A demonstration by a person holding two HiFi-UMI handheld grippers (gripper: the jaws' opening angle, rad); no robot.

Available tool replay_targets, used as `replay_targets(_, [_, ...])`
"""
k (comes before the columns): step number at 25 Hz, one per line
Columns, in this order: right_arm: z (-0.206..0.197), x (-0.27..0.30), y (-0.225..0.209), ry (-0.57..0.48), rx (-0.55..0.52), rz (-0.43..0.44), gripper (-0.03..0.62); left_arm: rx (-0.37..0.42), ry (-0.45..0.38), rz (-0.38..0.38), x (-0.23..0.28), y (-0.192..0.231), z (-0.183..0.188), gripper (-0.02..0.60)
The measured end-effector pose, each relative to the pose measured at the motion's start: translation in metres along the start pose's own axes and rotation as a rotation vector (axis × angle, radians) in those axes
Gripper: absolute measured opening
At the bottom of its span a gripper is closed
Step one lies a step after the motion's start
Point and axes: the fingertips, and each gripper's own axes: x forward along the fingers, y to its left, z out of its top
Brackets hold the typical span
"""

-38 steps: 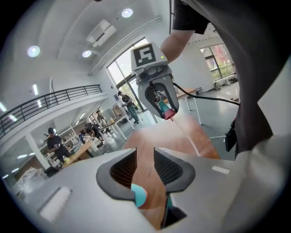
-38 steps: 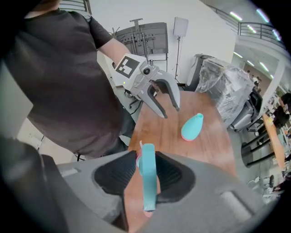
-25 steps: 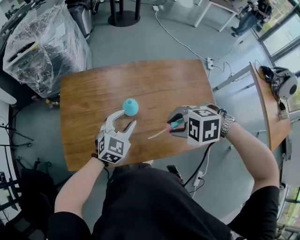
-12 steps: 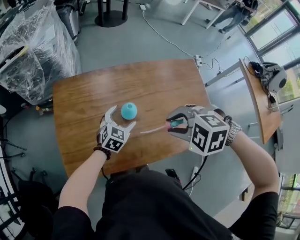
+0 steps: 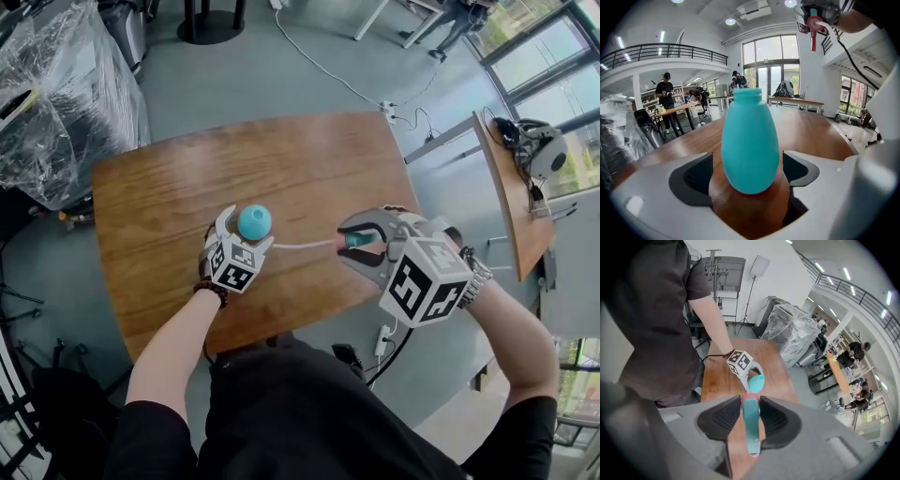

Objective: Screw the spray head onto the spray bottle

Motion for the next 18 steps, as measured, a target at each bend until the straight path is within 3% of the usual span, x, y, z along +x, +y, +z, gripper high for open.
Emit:
replay_targets(12, [-0.003,0.002,-0.016,0.021,0.046,-0.052,0.123,0.015,0.045,-0.013,0.018,0.001,-0.014,0.437])
replay_targets(18, [-0.006,0.004,-0.018,0.032,0.055,-0.075,0.121,0.102,0.080,-0.018,0.009,-0.007,-0.015,0.431])
